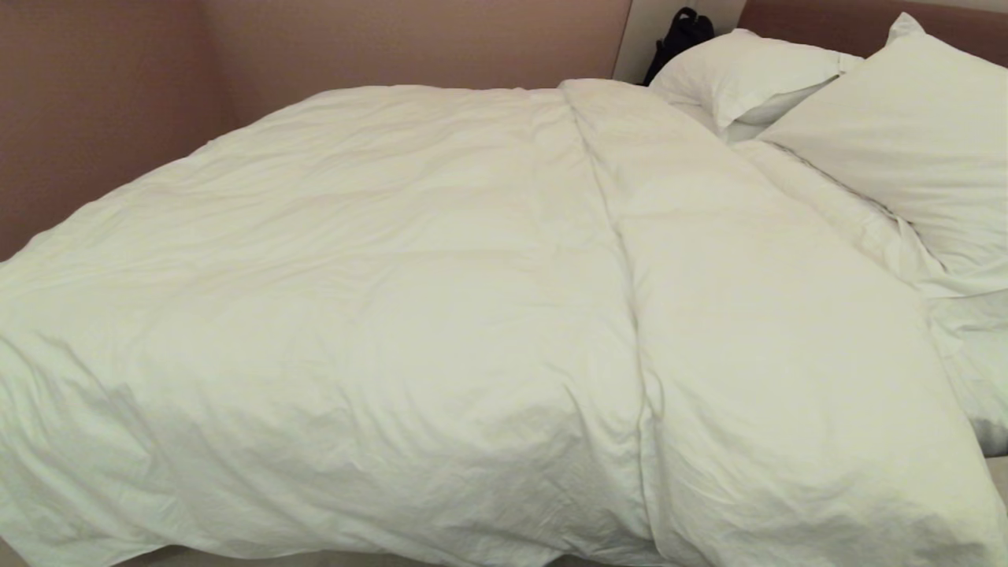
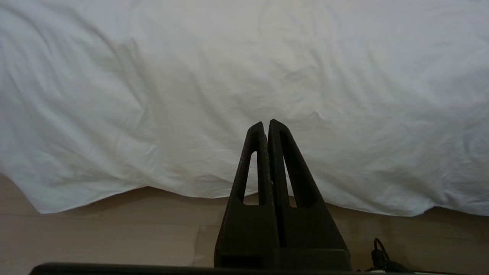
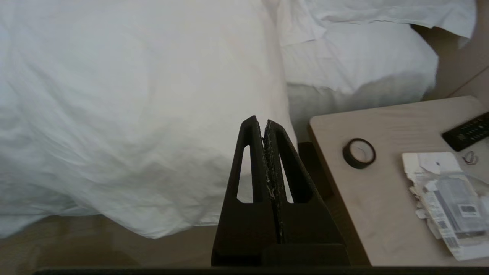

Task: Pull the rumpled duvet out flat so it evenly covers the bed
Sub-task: Flatten the corners of the folded blanket

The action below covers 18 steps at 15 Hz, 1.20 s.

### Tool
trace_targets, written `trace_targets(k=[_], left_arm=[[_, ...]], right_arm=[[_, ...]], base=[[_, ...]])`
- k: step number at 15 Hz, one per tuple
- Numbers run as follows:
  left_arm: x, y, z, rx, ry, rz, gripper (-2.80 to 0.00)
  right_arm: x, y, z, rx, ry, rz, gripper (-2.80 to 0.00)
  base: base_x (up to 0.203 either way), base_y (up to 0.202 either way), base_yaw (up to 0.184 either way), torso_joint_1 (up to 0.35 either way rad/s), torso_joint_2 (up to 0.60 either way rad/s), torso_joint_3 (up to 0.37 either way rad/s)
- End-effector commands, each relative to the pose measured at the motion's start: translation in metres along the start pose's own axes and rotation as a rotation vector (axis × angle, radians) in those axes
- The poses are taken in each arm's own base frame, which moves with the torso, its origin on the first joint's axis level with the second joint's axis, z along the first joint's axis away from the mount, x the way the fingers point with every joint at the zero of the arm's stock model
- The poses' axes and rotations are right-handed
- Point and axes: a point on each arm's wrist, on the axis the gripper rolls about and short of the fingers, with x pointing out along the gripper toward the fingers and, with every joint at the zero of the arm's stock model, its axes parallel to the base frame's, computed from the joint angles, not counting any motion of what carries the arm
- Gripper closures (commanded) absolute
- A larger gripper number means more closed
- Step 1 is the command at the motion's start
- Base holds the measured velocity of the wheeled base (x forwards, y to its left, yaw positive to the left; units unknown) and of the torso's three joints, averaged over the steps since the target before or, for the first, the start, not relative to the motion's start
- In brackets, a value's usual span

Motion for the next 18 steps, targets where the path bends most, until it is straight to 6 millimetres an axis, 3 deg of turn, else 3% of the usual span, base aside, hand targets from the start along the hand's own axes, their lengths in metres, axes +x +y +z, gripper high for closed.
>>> trace_targets(k=[1, 5, 9, 11, 14, 18], left_arm=[[0.000, 0.000, 0.000, -0.001, -0.001, 0.000, 0.00], [0.000, 0.000, 0.000, -0.001, -0.001, 0.000, 0.00], [0.000, 0.000, 0.000, -0.001, -0.001, 0.000, 0.00], [0.000, 0.000, 0.000, -0.001, -0.001, 0.000, 0.00], [0.000, 0.000, 0.000, -0.001, -0.001, 0.000, 0.00], [0.000, 0.000, 0.000, -0.001, -0.001, 0.000, 0.00]], right_arm=[[0.010, 0.011, 0.021, 0.018, 0.046, 0.047, 0.00], [0.029, 0.030, 0.060, -0.013, 0.101, 0.048, 0.00], [0.067, 0.047, 0.102, -0.016, 0.158, -0.045, 0.00], [0.092, 0.041, 0.115, -0.003, 0.202, -0.091, 0.00], [0.126, 0.010, 0.119, 0.038, 0.278, -0.064, 0.00], [0.135, -0.018, 0.113, 0.031, 0.285, 0.103, 0.00]], base=[[0.000, 0.000, 0.000, 0.000, 0.00, 0.000], [0.000, 0.000, 0.000, 0.000, 0.00, 0.000], [0.000, 0.000, 0.000, 0.000, 0.00, 0.000], [0.000, 0.000, 0.000, 0.000, 0.00, 0.000], [0.000, 0.000, 0.000, 0.000, 0.00, 0.000], [0.000, 0.000, 0.000, 0.000, 0.00, 0.000]])
